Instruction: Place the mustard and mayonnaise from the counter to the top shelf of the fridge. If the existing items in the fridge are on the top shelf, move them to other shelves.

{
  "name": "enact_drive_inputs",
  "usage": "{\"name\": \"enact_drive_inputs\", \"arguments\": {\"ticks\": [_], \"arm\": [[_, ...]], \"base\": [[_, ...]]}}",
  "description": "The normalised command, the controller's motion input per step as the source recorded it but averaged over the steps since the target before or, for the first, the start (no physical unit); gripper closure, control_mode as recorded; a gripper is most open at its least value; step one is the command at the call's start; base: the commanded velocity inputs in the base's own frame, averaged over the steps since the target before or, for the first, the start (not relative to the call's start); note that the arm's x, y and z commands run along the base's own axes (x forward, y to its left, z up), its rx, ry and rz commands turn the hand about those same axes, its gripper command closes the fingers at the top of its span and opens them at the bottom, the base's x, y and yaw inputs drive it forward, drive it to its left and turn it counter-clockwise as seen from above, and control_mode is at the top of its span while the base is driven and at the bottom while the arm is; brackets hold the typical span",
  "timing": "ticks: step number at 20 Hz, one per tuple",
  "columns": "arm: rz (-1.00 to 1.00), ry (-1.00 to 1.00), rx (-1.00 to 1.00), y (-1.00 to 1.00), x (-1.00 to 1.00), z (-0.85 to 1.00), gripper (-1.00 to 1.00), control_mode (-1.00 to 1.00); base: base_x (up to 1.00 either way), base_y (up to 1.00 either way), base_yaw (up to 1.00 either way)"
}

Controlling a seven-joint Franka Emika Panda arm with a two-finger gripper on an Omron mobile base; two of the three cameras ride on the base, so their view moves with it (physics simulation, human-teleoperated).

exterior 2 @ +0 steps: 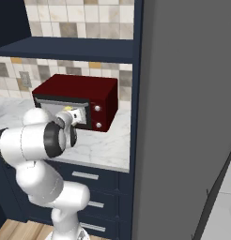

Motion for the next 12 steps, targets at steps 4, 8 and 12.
{"name": "enact_drive_inputs", "arguments": {"ticks": [4, 8, 12], "arm": [[0.00, 0.00, -0.01, 0.06, -0.71, 0.79, 1.00, -1.00], [-0.01, 0.00, -0.01, 0.15, -0.97, 0.58, 1.00, -1.00], [-0.06, 0.02, 0.00, 0.11, -1.00, 0.53, 1.00, -1.00]], "base": [[0.00, 0.00, 0.00], [0.00, 0.00, 0.00], [0.00, 0.00, 0.00]]}}
